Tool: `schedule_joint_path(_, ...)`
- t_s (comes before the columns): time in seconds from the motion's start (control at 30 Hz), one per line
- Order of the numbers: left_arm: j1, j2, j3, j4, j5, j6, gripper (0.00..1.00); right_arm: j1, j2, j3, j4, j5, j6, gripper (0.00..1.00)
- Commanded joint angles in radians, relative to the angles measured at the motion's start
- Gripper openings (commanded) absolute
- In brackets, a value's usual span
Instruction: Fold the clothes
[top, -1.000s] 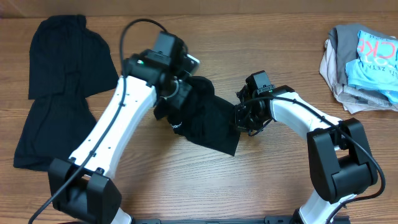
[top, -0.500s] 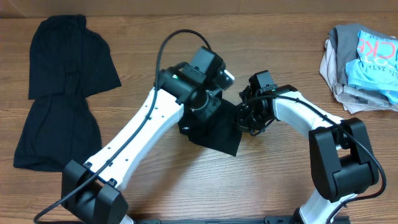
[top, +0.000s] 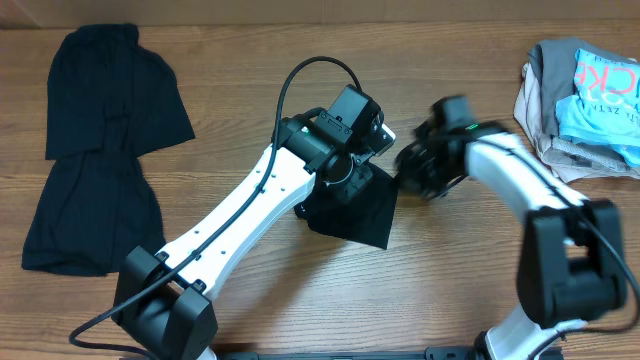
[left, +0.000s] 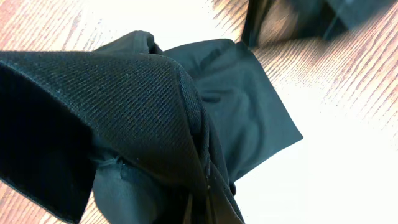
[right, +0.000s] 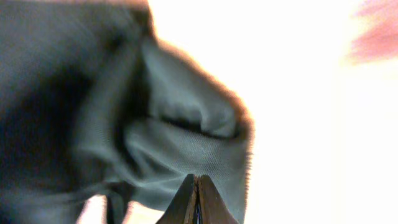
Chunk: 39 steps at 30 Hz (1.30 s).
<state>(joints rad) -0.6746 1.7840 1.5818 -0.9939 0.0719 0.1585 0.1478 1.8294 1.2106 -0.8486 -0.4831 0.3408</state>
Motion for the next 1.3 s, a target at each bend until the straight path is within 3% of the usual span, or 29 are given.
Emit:
schedule_joint_path(0.0, -0.006, 0.011, 0.024, 0.012, 0.026, -0.018, 0.04, -0.110, -0.123, 0.134, -0.053, 0.010, -0.001, 0.04)
schedule_joint_path(0.17, -0.008, 0.011, 0.024, 0.043, 0.071, -0.022, 0.04, -0.213, -0.166, 0.171, -0.090, 0.010, -0.008, 0.04)
schedule_joint_path(0.2, -0.008, 0.011, 0.024, 0.050, 0.086, -0.025, 0.10, -0.226, -0.169, 0.171, -0.097, 0.010, -0.008, 0.04)
schedule_joint_path(0.23, -0.007, 0.011, 0.024, 0.055, 0.101, -0.025, 0.25, -0.236, -0.169, 0.171, -0.105, 0.010, -0.010, 0.04)
schedule_joint_path(0.3, -0.007, 0.011, 0.024, 0.066, 0.105, -0.031, 0.82, -0.247, -0.169, 0.171, -0.119, 0.010, -0.023, 0.04)
schedule_joint_path(0.33, -0.007, 0.011, 0.024, 0.074, 0.104, -0.040, 1.00, -0.250, -0.169, 0.171, -0.125, 0.010, -0.027, 0.04)
schedule_joint_path(0.57, 0.037, 0.007, 0.116, 0.092, 0.106, -0.160, 1.00, -0.250, -0.169, 0.171, -0.138, 0.006, -0.028, 0.04)
schedule_joint_path(0.73, 0.097, -0.015, 0.316, 0.041, 0.092, -0.181, 1.00, -0.246, -0.169, 0.171, -0.160, -0.064, -0.076, 0.04)
schedule_joint_path(0.9, 0.219, -0.021, 0.509, -0.017, 0.051, -0.301, 1.00, -0.179, -0.169, 0.171, -0.196, -0.095, -0.147, 0.04)
schedule_joint_path(0.97, 0.277, -0.021, 0.548, -0.035, 0.051, -0.320, 1.00, -0.127, -0.169, 0.171, -0.193, -0.093, -0.185, 0.14)
schedule_joint_path(1.1, 0.375, -0.021, 0.557, -0.077, 0.051, -0.320, 1.00, 0.002, -0.167, 0.171, -0.171, 0.040, -0.170, 0.58)
schedule_joint_path(1.13, 0.396, -0.019, 0.554, -0.095, 0.050, -0.319, 1.00, 0.035, -0.165, 0.170, -0.168, 0.089, -0.144, 0.64)
schedule_joint_path(1.27, 0.450, -0.019, 0.542, -0.152, 0.009, -0.315, 1.00, 0.139, -0.140, 0.170, -0.151, 0.193, -0.078, 0.70)
